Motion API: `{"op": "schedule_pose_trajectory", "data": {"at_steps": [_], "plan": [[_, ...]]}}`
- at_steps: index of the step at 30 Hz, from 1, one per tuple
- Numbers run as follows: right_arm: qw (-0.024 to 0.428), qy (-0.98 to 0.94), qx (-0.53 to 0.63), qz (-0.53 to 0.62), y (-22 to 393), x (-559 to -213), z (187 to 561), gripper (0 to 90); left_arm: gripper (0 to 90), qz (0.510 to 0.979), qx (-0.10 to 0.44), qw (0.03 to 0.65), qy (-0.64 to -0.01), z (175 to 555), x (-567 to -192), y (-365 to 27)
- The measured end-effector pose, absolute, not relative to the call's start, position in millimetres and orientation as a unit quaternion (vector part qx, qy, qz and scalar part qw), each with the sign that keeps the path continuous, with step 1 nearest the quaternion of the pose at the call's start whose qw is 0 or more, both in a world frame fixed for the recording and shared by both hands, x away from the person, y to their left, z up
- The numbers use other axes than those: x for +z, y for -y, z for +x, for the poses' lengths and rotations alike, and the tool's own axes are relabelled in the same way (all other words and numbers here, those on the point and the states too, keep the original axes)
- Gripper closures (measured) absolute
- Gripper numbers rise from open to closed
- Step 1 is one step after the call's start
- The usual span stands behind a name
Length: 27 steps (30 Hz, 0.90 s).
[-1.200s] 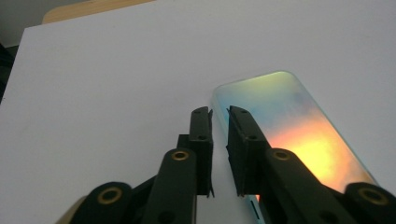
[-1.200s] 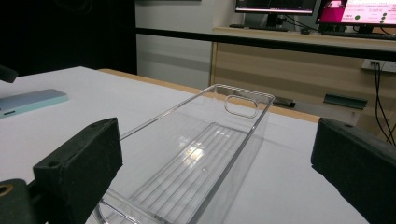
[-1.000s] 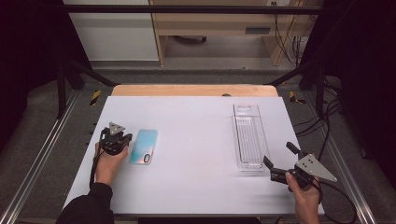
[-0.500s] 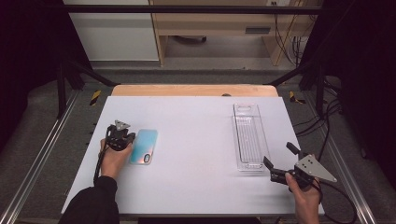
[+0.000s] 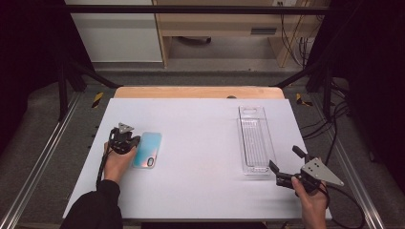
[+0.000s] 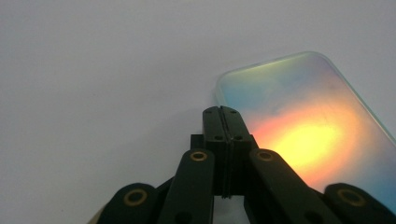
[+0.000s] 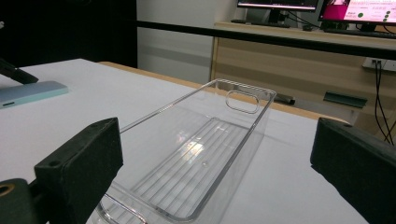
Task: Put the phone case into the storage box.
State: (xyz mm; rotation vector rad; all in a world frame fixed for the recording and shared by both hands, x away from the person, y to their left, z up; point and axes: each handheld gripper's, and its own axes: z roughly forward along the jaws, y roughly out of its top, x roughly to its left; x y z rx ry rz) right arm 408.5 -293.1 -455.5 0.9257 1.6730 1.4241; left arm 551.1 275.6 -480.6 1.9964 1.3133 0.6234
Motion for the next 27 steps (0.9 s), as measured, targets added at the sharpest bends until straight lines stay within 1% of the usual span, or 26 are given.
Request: {"op": "schedule_pose_trajectory", "data": {"at_steps": [9,15,20,27], "plan": [[0.368,-0.654,0.554,0.361,292.5,-455.7,408.5,2.6,90.0,0.781,0.219,0.331,-0.483,552.4,-478.5,-262.9],[0.368,-0.655,0.554,0.359,292.5,-455.7,408.5,2.7,90.0,0.808,0.205,0.326,-0.446,552.9,-476.4,-238.6],[0.366,-0.655,0.555,0.358,292.3,-455.8,408.6,2.7,90.0,0.819,0.193,0.333,-0.424,548.8,-477.0,-219.7],[0.365,-0.656,0.555,0.358,291.9,-455.7,408.3,2.8,90.0,0.843,0.181,0.327,-0.387,541.6,-475.1,-197.2]]}}
